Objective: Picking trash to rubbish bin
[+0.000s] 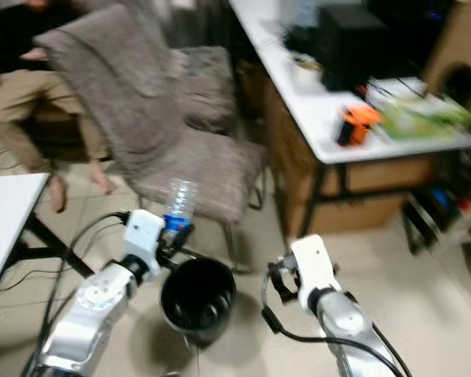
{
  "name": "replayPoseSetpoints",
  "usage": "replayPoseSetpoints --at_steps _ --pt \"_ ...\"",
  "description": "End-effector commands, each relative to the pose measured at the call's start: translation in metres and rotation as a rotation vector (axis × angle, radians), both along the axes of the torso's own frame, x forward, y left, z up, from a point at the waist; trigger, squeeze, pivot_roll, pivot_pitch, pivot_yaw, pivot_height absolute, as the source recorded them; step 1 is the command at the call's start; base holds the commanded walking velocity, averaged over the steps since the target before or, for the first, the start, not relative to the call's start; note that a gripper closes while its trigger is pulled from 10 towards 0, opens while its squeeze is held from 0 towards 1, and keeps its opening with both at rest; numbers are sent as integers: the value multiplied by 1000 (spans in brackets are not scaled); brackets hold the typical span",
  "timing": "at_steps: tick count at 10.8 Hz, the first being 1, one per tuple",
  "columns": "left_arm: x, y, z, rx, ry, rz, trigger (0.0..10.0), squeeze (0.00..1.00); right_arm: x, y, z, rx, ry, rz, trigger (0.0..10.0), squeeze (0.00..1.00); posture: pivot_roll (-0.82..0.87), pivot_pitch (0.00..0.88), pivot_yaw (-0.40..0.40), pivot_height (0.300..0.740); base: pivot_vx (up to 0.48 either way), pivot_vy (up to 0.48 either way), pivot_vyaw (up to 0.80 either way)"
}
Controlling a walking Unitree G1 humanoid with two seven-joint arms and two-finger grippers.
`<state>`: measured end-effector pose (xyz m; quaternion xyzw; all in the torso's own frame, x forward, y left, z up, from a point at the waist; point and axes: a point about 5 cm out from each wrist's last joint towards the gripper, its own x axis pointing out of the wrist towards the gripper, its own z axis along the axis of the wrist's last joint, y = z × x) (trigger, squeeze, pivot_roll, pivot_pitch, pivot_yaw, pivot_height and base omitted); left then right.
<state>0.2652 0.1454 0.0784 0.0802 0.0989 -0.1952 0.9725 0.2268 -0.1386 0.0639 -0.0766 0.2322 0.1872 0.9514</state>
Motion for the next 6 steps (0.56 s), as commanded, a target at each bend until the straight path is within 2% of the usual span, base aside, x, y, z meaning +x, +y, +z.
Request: replayPoseSetpoints --at_steps 1,3,4,5,6 --pt "0 1 -3 13 7 10 10000 0 0 0 2 -18 -17 35 10000 0 -110 49 11 740 334 0 0" --pt "-2 4 -4 20 9 16 10000 0 -4 5 0 -37 -1 104 10000 0 -102 46 5 740 337 0 800" --pt "-3 6 -5 30 14 15 10000 0 -3 4 0 -27 7 88 10000 0 -102 46 8 740 330 0 0" --pt "-5 6 -15 44 67 -5 10000 0 -3 0 -4 -31 28 80 10000 0 -103 53 13 740 0 0 0" --pt "-5 7 -27 100 119 -19 10000 0 -3 -3 -6 -51 31 85 10000 0 -104 56 16 740 0 0 0"
